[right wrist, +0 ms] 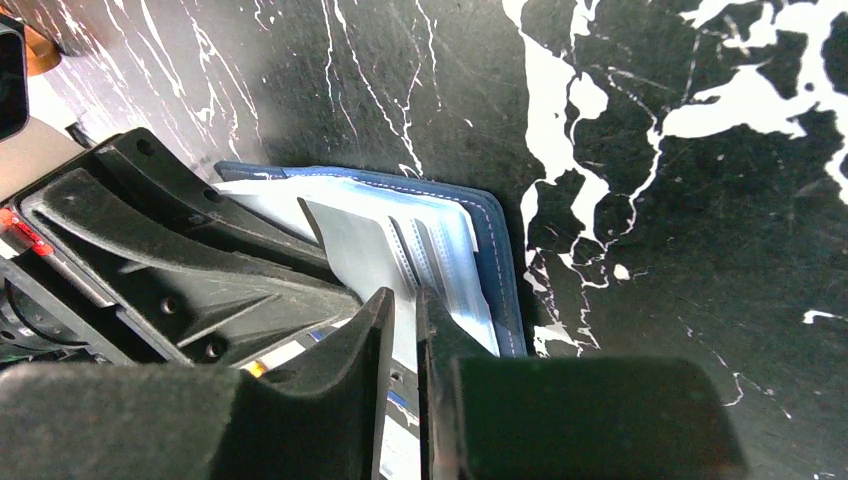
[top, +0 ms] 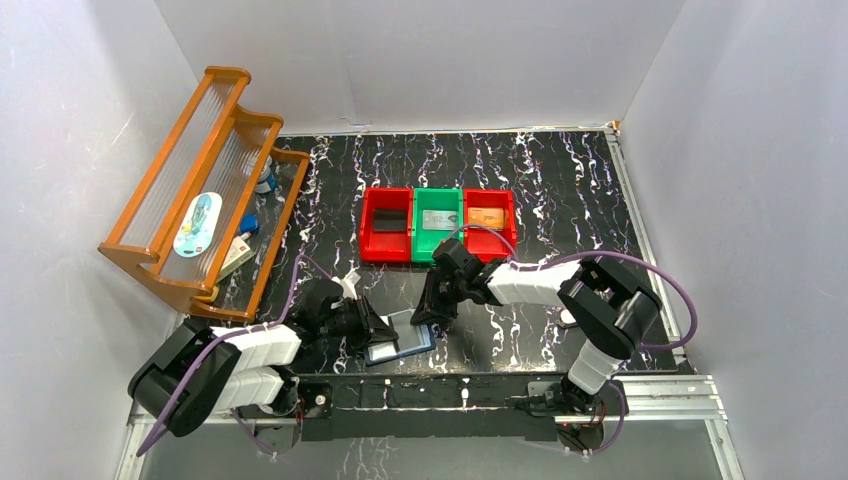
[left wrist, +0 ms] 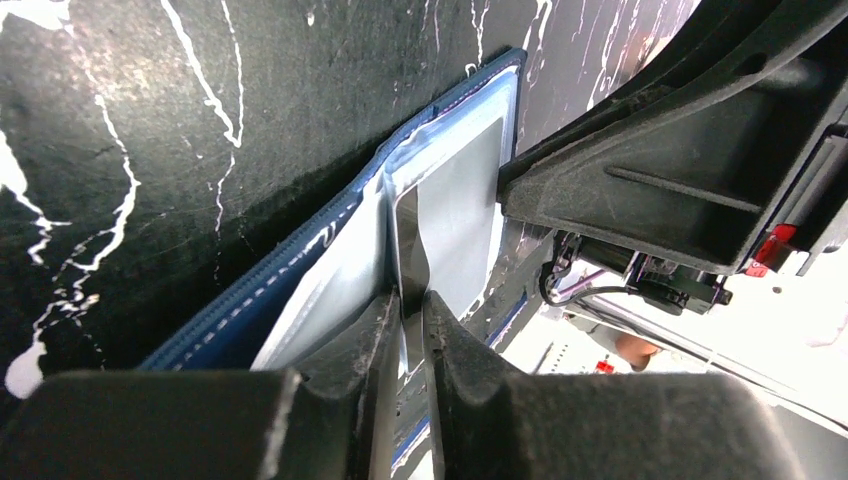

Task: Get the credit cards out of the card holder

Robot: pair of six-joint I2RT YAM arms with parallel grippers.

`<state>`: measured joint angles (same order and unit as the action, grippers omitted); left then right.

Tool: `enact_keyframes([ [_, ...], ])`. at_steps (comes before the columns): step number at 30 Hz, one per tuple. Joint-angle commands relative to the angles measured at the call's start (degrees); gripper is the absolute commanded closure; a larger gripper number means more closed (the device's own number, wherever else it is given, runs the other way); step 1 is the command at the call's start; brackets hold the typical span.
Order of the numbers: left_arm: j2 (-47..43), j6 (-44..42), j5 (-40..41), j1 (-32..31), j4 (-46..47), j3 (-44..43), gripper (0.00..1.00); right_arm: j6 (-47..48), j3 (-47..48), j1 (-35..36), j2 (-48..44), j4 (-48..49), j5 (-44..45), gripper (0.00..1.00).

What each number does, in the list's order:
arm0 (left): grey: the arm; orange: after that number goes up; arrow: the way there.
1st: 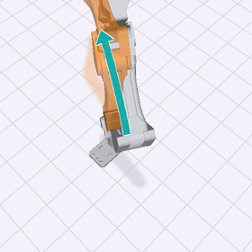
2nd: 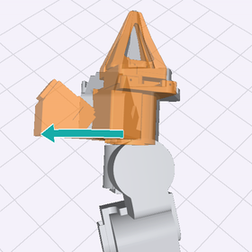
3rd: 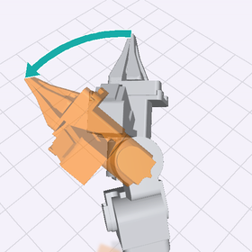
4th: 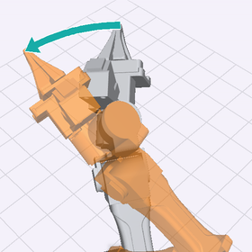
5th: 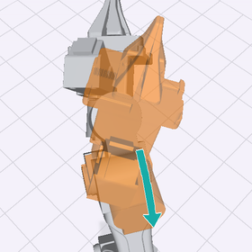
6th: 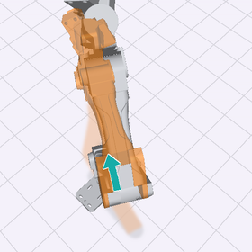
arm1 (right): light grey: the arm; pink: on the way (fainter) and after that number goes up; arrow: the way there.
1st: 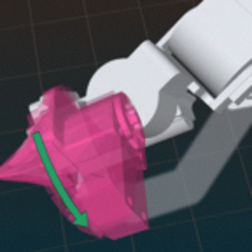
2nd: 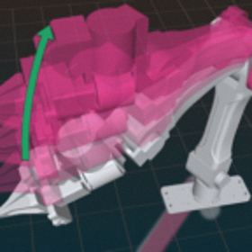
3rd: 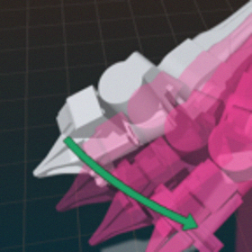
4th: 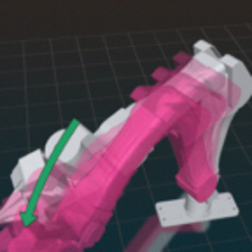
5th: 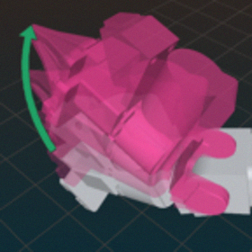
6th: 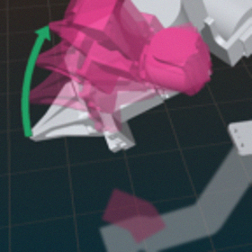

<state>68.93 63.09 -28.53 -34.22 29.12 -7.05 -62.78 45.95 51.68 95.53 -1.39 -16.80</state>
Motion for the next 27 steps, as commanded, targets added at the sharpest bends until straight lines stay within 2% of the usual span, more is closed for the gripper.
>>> enact_keyframes([
  [1, -0.5, -0.2, -1.2, -0.1, 2.0, -0.5, 0.92, 1.4, -1.2, 2.0, 1.3, 2.1, -1.5, 0.77],
  [4, -1.5, -0.8, -0.6, -0.1, 0.1, -0.9, 0.99, 1.5, -0.6, 2.1, 1.4, 0.8, -0.6, 0.77],
  [13, -5.2, -1.2, 1.8, 0.3, -5.0, 0.1, 1.00, 1.9, 2.1, 1.8, -1.0, -6.7, 5.5, 0.70],
  [18, -5.4, -1.4, 2.2, 0.4, -6.1, 0.0, 1.00, 3.1, 3.2, 1.7, -3.6, -6.2, 5.8, 0.69],
  [27, -5.5, -1.6, 2.2, 0.3, -6.8, -0.2, 1.00, 3.3, 3.1, 1.9, -3.2, -0.1, 1.0, 0.69],
])
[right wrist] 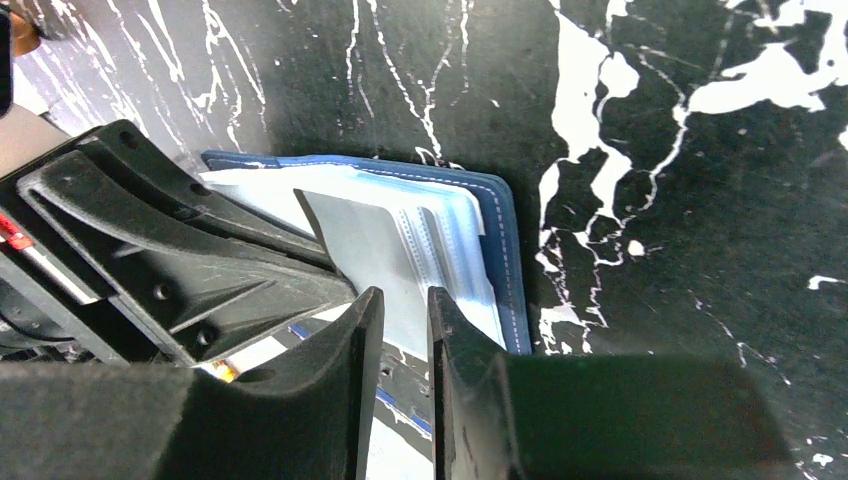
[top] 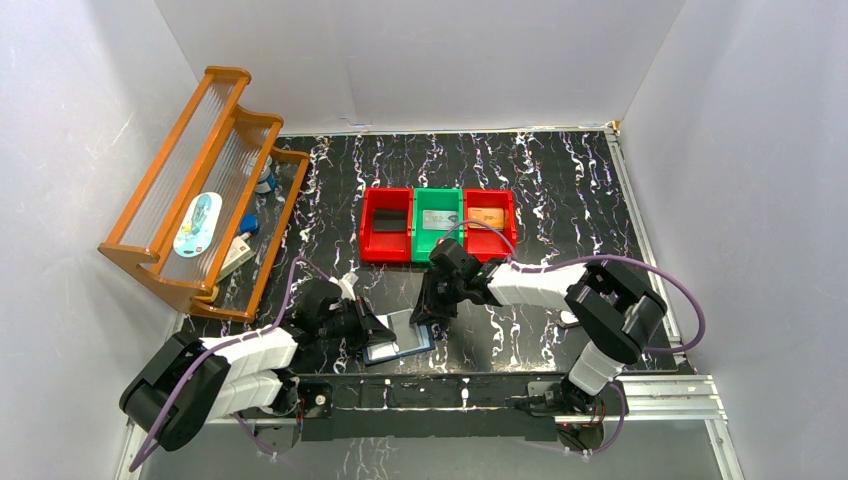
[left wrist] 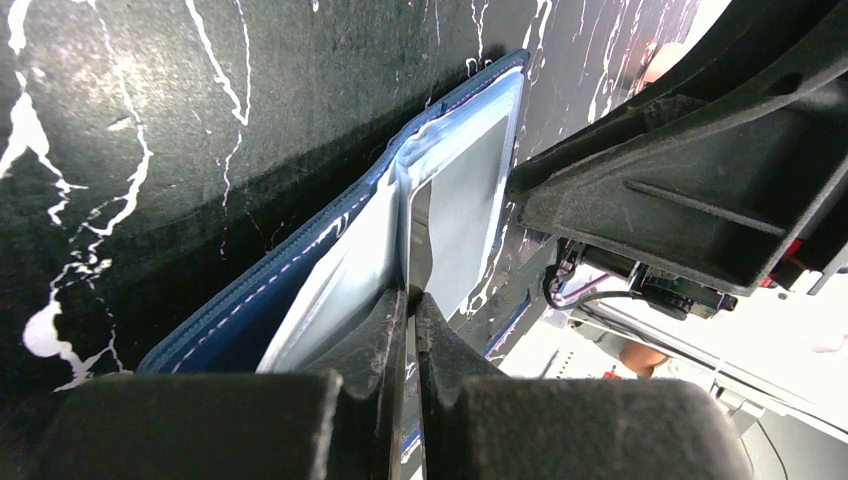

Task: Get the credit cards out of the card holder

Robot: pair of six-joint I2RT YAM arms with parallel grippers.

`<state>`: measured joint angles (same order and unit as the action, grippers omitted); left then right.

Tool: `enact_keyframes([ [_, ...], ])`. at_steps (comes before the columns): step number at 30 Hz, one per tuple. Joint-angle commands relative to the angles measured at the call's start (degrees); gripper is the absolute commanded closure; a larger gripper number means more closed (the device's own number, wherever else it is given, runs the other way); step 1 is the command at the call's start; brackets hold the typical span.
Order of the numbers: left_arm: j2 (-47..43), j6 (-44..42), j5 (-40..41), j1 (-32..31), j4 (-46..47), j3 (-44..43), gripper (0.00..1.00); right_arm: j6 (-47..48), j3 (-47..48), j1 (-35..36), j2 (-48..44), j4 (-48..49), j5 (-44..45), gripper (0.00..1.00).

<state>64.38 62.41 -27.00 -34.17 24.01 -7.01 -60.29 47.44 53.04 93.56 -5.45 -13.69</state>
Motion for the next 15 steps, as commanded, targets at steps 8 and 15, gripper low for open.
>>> enact_keyframes([
  [8, -0.7, -1.3, 0.7, 0.3, -2.1, -0.6, 1.00, 0.3, 1.8, 0.7, 1.5, 4.5, -3.1, 0.69],
  [15, -0.8, -1.4, 0.7, 0.3, -2.5, -0.7, 1.00, -0.3, 0.4, 0.7, 1.8, 1.7, -0.5, 0.69],
])
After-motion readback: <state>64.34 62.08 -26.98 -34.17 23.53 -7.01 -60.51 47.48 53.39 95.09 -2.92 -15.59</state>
